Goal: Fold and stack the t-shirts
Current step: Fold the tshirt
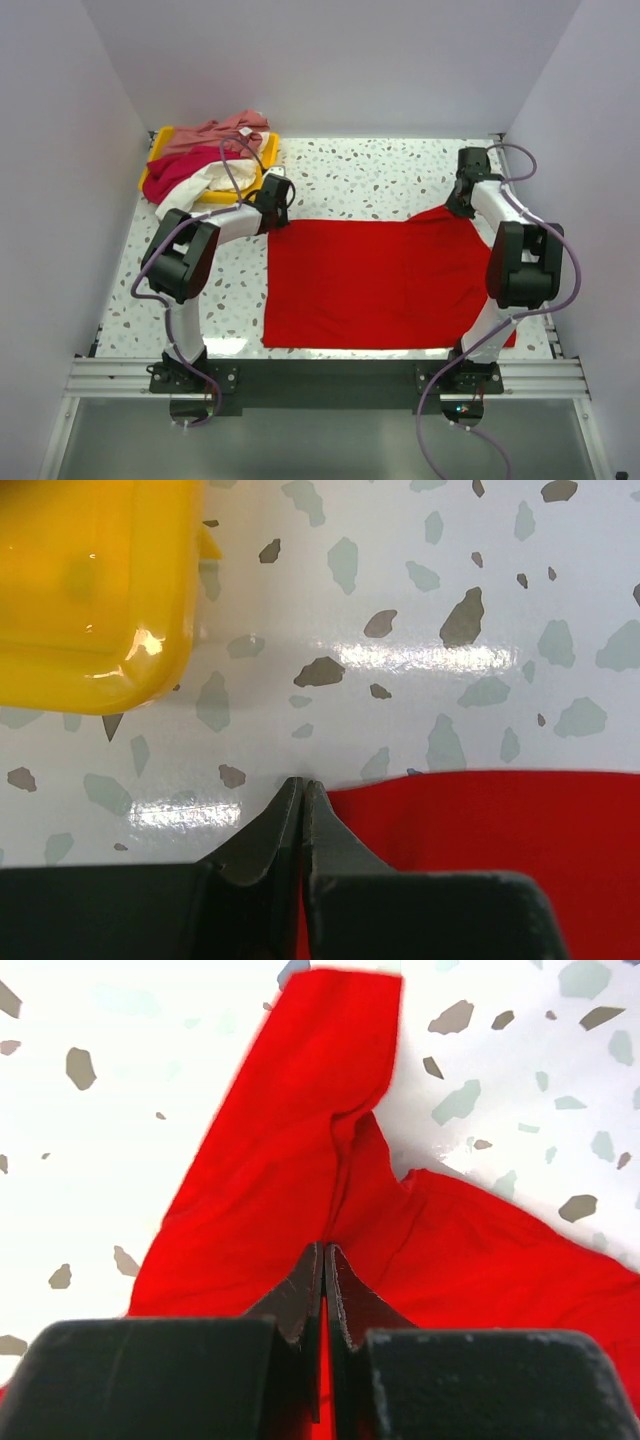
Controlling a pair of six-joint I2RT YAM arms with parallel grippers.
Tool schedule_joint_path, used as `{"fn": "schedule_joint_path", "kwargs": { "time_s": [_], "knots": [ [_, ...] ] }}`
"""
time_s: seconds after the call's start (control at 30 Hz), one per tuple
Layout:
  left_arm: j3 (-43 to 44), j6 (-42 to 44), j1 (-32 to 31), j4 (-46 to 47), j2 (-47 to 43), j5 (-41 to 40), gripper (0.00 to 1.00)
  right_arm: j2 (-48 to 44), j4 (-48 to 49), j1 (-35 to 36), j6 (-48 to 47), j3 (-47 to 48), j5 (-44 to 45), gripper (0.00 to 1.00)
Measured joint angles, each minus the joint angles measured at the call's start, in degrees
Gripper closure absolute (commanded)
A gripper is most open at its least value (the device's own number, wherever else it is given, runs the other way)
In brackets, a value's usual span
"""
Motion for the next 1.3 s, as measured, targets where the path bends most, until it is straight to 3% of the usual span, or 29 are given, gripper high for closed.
{"fn": "schedule_joint_path", "kwargs": {
  "time_s": [0.47,1.03,1.3],
  "knots": [
    [-1.6,0.0,0.0,0.0,-1.3,1.1,1.0,-1.1,-1.2,0.0,-1.4,-0.9,-1.4,1.0],
    [-1.9,0.0,0.0,0.0,-1.5,1.1,1.0,-0.3,-1.2,0.0,-1.5,-1.0,-4.0,0.86],
    [-1.9,0.0,0.0,0.0,-1.5,1.1,1.0,-0.3,-1.3,0.0,-1.5,-1.0,-4.2,0.87]
  ]
}}
